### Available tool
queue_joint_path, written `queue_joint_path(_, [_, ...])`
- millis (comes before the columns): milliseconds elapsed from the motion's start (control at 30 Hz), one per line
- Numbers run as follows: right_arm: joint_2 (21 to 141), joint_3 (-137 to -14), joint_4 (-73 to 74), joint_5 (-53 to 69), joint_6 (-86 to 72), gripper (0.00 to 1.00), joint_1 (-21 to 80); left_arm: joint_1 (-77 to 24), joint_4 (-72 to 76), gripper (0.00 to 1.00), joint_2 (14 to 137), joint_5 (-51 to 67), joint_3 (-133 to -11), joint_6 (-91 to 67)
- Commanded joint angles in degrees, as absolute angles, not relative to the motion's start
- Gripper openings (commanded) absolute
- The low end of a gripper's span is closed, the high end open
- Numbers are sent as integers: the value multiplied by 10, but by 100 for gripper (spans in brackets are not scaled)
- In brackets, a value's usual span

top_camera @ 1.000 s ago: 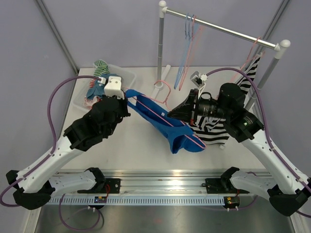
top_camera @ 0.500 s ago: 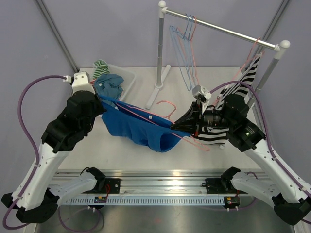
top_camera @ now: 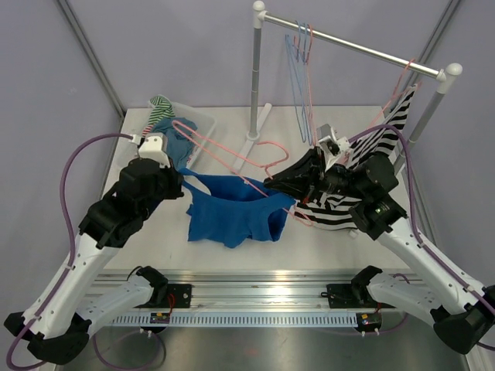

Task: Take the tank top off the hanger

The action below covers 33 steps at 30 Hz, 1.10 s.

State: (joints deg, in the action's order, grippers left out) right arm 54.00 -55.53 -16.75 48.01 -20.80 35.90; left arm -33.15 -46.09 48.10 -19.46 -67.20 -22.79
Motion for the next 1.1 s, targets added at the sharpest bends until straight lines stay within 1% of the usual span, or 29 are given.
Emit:
queue_joint_path(0, [565, -542, -395, 381, -298, 0, 362, -328, -400, 0, 465, -73, -665, -194])
queue_joint_path(67, [585, -524, -478, 316, -348, 0, 363, -328, -389, 0, 460, 0, -648, -181])
queue_joint_path(100, [608, -503, -573, 294, -365, 0, 363, -328, -382, 0, 458, 30, -642, -177])
queue_joint_path(167, [638, -484, -679, 245, -408, 0, 364, -328, -379, 1, 460, 87, -623, -160])
queue_joint_path(200, [670, -467, -789, 225, -417, 0, 369, -328, -387, 1, 468, 103, -621, -154])
queue_joint_path(233, [686, -460, -840, 188, -430, 0, 371, -329, -394, 1, 471, 109, -621, -151])
queue_joint_path(267, [701, -459, -878, 176, -436, 0, 371, -329, -401, 1, 475, 95, -619, -149])
queue_joint_path(300, [707, -466, -877, 166, -438, 0, 371, -329, -416, 1, 477, 78, -618, -149])
queue_joint_path(333, [697, -475, -836, 166, -414, 0, 371, -329, -424, 2, 476, 55, -616, -147])
queue_joint_path(367, [682, -502, -697, 167, -397, 0, 372, -329, -431, 2, 476, 17, -617, -145])
queue_joint_path(400, [649, -521, -609, 162, -375, 0, 374, -329, -444, 2, 476, 5, -616, -142])
queue_joint_path(433, [634, -544, -517, 133, -320, 0, 385, -329, -446, 6, 470, 4, -614, -137])
queue_joint_path(467, [615, -586, -373, 118, -295, 0, 390, -329, -444, 9, 467, -16, -607, -135])
queue_joint_path(533, [604, -616, -274, 57, -269, 0, 392, -329, -432, 15, 452, -18, -592, -131])
queue_joint_path(567, [599, -644, -185, 28, -266, 0, 392, -329, -420, 19, 447, -18, -579, -131])
queue_joint_path(600, [598, -661, -89, -43, -272, 0, 392, -329, -414, 26, 444, -19, -572, -131])
queue_joint_path(633, [599, -679, -88, -76, -274, 0, 392, -329, -410, 33, 444, -19, -568, -130])
queue_joint_path(667, [609, -712, -13, -101, -273, 0, 392, -329, -409, 40, 445, -19, -564, -130])
queue_joint_path(700, [615, -724, 18, -125, -269, 0, 392, -329, -410, 45, 446, -19, -559, -128])
queue_joint_path(733, [622, -736, 41, -133, -268, 0, 392, -329, -410, 50, 447, -20, -557, -127])
queue_joint_path(767, [627, -749, 64, -138, -267, 0, 392, -329, -410, 60, 449, -24, -555, -125])
queue_joint_path(833, [636, -758, 75, -131, -266, 0, 392, -329, -410, 73, 450, -30, -547, -122])
queue_joint_path(867, [636, -764, 83, -126, -270, 0, 392, -329, -410, 83, 449, -38, -543, -121])
queue_joint_path(933, [632, -768, 86, -110, -268, 0, 392, -329, -410, 87, 448, -50, -536, -121])
queue_joint_path(967, [625, -772, 90, -108, -267, 0, 392, -329, -410, 95, 447, -57, -534, -122])
queue_joint_path(1000, [621, -774, 92, -103, -258, 0, 393, -329, -409, 99, 446, -56, -533, -123])
queue_joint_path(1067, [607, -780, 105, -97, -251, 0, 393, -329, -407, 99, 446, -54, -532, -123])
